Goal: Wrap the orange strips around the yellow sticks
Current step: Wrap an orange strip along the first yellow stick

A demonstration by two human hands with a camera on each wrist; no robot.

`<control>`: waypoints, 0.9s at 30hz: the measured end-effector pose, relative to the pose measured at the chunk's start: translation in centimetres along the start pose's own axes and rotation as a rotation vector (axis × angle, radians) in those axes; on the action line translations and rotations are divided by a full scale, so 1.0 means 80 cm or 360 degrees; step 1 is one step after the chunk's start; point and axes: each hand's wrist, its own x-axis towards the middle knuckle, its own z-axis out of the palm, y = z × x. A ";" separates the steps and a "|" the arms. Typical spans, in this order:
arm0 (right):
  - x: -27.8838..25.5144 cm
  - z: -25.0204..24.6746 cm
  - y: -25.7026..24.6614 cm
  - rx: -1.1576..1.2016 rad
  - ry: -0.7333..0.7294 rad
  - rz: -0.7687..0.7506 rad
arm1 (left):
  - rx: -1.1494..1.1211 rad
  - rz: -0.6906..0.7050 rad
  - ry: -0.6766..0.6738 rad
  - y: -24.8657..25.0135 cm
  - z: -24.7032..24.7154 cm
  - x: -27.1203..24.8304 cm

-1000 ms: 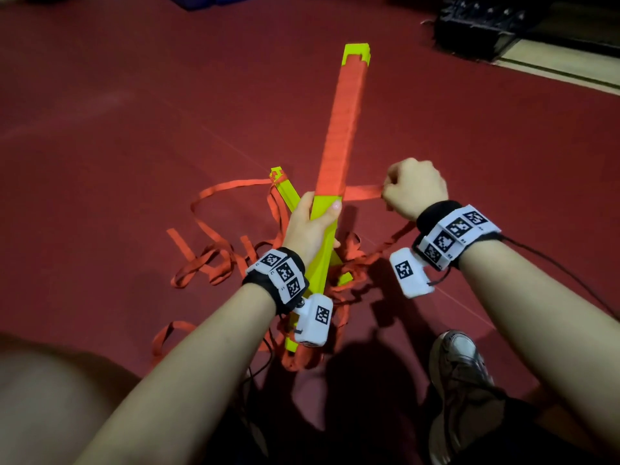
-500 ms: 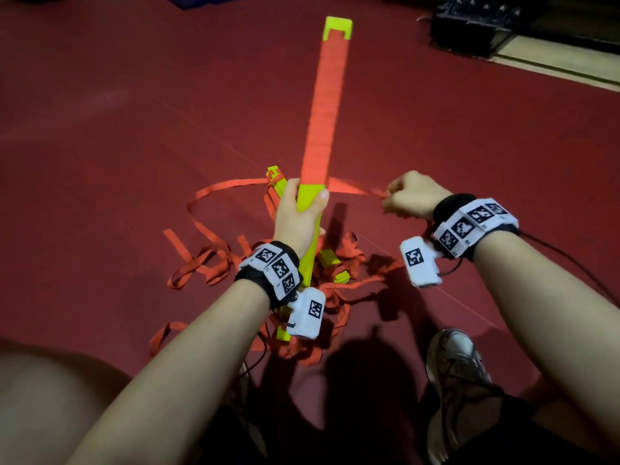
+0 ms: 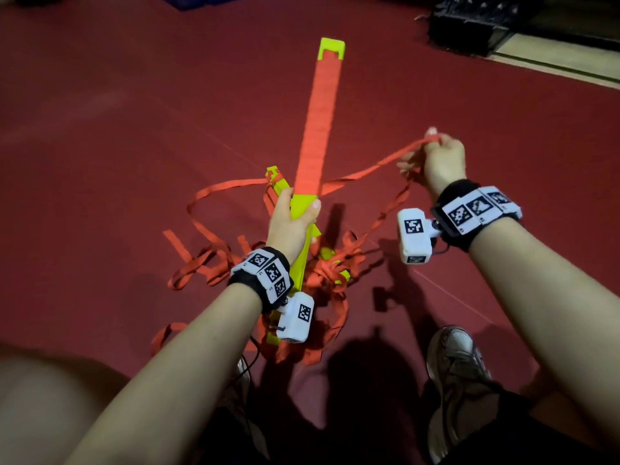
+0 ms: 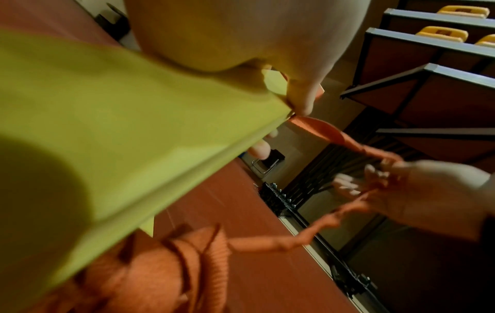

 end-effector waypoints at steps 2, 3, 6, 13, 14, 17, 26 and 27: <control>-0.014 0.006 -0.029 0.0005 -0.0089 0.0011 | 0.0014 -0.0048 -0.0093 -0.014 0.003 0.007; -0.021 0.009 -0.040 -0.0070 -0.0180 0.0044 | 0.0001 -0.0039 -0.0133 0.002 0.006 -0.003; -0.044 0.020 -0.053 -0.0550 -0.0412 0.0025 | -0.0094 -0.0064 -0.0287 0.029 0.017 -0.017; -0.073 0.035 -0.039 0.0077 -0.0798 0.0465 | -0.0540 -0.0183 -0.0588 0.059 0.043 -0.035; -0.069 0.029 -0.037 0.0197 -0.0849 0.0471 | -0.0574 -0.0189 -0.0584 0.060 0.041 -0.033; -0.064 0.010 -0.024 0.0349 -0.1017 0.0547 | -0.0732 -0.0210 -0.0498 0.064 0.031 -0.026; -0.117 0.042 0.068 -0.0766 -0.1983 0.0440 | -0.0988 -0.0170 -0.0461 0.080 -0.001 -0.011; -0.117 0.044 0.075 -0.1004 -0.2035 0.0346 | -0.0987 -0.0150 -0.0471 0.084 -0.003 -0.011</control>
